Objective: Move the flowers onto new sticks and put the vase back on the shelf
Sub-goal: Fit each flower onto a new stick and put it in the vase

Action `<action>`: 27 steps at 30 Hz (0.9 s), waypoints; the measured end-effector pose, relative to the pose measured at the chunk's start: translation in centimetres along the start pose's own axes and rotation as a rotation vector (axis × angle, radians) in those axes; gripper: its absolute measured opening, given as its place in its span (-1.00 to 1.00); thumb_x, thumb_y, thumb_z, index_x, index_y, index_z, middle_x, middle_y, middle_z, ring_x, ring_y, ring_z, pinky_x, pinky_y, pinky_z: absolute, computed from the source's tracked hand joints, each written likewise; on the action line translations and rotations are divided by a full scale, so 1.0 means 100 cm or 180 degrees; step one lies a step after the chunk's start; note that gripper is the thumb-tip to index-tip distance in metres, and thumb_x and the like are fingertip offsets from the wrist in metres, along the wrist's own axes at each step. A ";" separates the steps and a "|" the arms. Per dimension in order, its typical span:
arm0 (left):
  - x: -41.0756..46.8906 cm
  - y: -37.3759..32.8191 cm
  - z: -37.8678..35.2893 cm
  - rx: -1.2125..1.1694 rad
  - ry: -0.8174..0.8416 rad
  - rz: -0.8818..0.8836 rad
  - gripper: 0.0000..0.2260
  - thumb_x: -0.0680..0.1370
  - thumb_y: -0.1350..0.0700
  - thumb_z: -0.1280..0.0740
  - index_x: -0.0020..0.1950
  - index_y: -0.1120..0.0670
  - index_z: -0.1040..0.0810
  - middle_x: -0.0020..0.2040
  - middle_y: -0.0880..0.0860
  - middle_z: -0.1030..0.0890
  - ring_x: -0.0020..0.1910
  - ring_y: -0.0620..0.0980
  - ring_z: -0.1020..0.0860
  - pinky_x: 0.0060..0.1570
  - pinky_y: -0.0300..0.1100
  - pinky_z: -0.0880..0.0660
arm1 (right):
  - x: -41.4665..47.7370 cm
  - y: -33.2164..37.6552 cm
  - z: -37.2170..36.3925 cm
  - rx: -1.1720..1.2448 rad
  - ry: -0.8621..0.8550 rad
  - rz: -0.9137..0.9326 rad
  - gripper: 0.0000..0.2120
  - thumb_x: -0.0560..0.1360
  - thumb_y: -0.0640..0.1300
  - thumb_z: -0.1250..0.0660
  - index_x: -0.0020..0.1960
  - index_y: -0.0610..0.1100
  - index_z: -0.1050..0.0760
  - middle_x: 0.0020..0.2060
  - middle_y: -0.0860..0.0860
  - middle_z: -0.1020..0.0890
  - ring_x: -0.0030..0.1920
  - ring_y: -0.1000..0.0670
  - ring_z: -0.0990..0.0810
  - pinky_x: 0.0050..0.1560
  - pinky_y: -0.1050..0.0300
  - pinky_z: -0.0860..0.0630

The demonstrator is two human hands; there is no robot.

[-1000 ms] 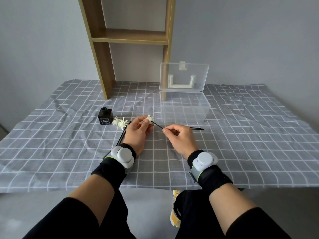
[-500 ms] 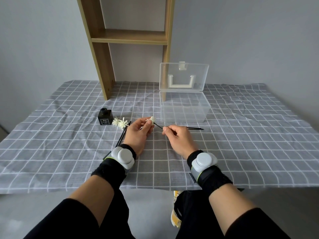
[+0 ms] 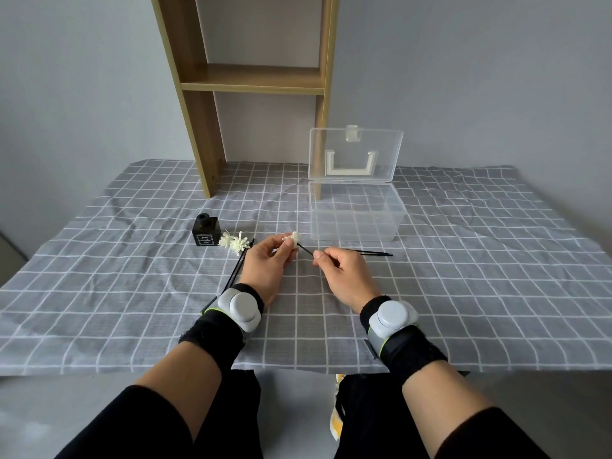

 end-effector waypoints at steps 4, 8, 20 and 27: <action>0.000 -0.003 -0.001 0.0021 -0.0042 0.0006 -0.92 0.60 0.15 -0.38 0.04 0.10 -0.66 -0.18 -0.01 -0.70 -0.15 -0.14 -0.67 -0.04 -0.25 -0.56 | -0.001 0.003 -0.001 -0.0081 0.0078 0.0028 -0.71 0.64 0.00 -0.31 -0.13 -0.13 -0.67 -0.42 0.02 -0.59 -0.38 0.06 -0.51 -0.23 -0.02 -0.50; -0.001 -0.008 -0.003 0.0124 0.0041 -0.0005 -0.91 0.60 0.16 -0.38 0.06 0.06 -0.67 -0.12 0.06 -0.70 -0.08 -0.04 -0.68 0.13 -0.08 -0.60 | 0.002 0.003 -0.001 -0.0023 0.0293 -0.0093 -0.77 0.61 0.00 -0.36 -0.10 -0.09 -0.70 -0.29 0.03 -0.70 -0.25 0.04 -0.63 -0.14 0.10 -0.55; 0.013 -0.062 0.021 0.0286 0.0142 -0.0289 -0.77 0.64 0.03 -0.31 0.28 0.03 -0.54 0.13 0.05 -0.68 0.06 -0.05 -0.69 -0.02 -0.22 -0.62 | 0.041 0.043 -0.001 -0.0096 0.0637 -0.0297 -0.87 0.51 0.03 -0.49 -0.12 -0.02 -0.71 -0.31 0.11 -0.71 -0.31 0.11 -0.63 -0.18 0.24 -0.56; 0.023 -0.103 0.066 0.1489 -0.0604 -0.0897 -0.84 0.66 -0.01 -0.25 0.11 -0.01 -0.58 -0.02 -0.01 -0.68 -0.02 -0.02 -0.66 -0.01 -0.09 -0.60 | 0.076 0.089 -0.025 -0.0175 0.0756 -0.0009 -0.77 0.59 -0.02 -0.41 -0.24 -0.02 -0.63 -0.38 0.07 -0.58 -0.37 0.05 -0.48 -0.19 0.14 -0.49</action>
Point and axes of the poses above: each hand's wrist, its own x-axis towards the middle knuckle, its own z-axis out of the back of the hand, y = z × x, the point moved 5 cm from there along x, towards the middle knuckle
